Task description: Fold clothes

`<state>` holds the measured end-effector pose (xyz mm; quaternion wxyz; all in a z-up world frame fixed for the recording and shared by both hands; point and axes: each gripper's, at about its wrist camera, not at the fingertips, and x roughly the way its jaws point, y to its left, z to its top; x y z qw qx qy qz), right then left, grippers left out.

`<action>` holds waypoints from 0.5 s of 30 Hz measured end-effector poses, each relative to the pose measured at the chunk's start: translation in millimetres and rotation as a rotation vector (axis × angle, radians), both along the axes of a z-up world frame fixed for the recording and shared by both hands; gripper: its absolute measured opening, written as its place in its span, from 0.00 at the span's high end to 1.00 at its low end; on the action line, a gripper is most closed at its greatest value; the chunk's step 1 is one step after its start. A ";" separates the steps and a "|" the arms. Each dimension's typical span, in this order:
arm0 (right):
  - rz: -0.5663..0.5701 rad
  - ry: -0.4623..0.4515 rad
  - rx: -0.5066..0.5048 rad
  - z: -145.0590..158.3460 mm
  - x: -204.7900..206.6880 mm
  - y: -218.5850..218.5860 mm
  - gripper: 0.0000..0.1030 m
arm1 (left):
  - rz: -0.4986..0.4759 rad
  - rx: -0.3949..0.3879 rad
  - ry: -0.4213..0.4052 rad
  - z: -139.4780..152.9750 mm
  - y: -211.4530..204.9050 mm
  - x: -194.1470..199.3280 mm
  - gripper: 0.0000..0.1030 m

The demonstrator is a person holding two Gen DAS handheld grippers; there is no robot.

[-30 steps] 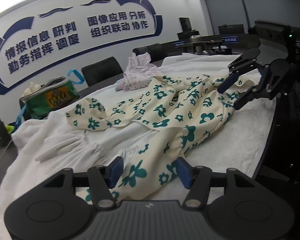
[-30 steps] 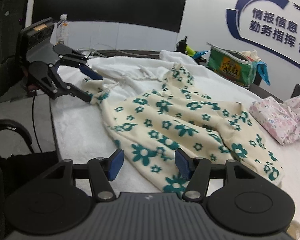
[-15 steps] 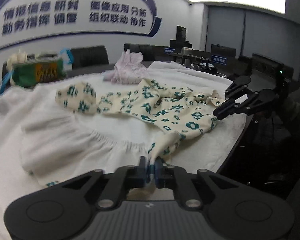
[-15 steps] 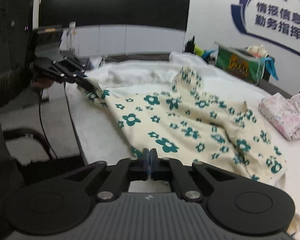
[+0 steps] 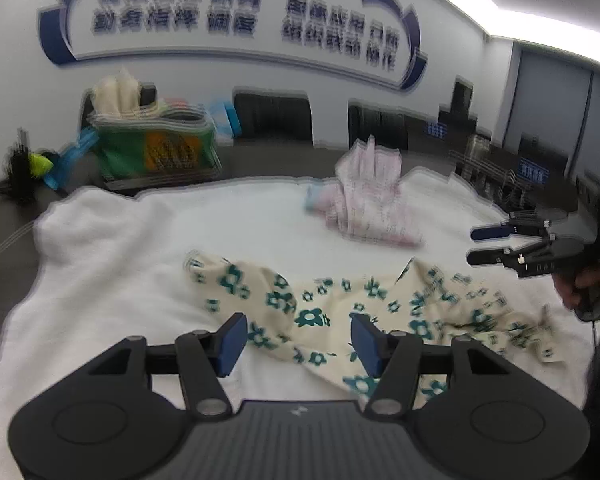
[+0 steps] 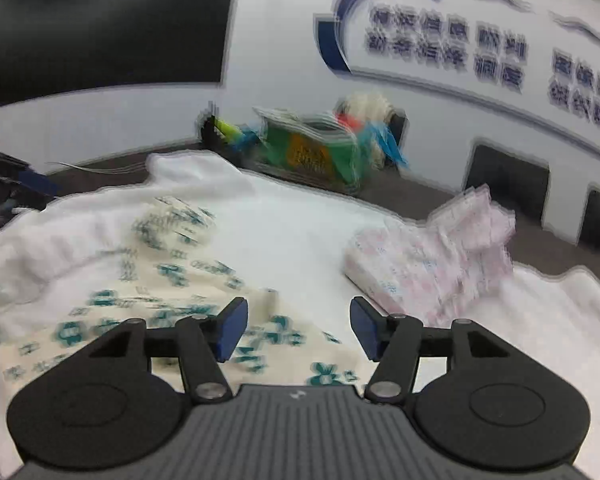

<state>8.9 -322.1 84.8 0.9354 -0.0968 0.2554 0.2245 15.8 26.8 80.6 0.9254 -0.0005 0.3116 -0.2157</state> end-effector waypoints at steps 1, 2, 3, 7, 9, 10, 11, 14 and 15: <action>-0.002 0.030 0.003 -4.7 14.6 0.9 0.44 | 0.024 0.014 0.037 -7.5 -7.2 14.9 0.46; -0.009 0.058 0.003 -10.2 28.2 1.4 0.44 | 0.057 0.024 0.076 -15.5 -13.5 30.6 0.47; -0.020 0.086 -0.001 -16.1 39.9 2.1 0.44 | 0.093 0.023 0.107 -23.8 -15.7 43.7 0.48; -0.037 0.248 0.042 -47.5 73.9 -4.2 0.54 | 0.153 -0.028 0.175 -49.2 -9.3 70.6 0.95; -0.007 0.265 0.011 -58.5 69.8 4.0 0.91 | 0.146 -0.061 0.141 -50.2 -5.1 70.2 0.96; -0.009 0.230 -0.025 -58.4 63.8 8.3 0.96 | 0.148 -0.089 0.110 -47.9 -1.2 68.4 0.96; -0.011 0.196 -0.060 -58.3 57.9 12.5 0.98 | 0.160 -0.136 0.083 -46.5 4.8 68.1 0.96; -0.144 0.028 -0.072 -41.5 40.1 8.3 0.98 | 0.232 -0.260 0.048 -54.3 18.6 74.5 0.94; -0.159 0.006 -0.088 -41.0 38.0 8.2 0.97 | 0.252 -0.282 0.039 -59.2 20.5 76.3 0.93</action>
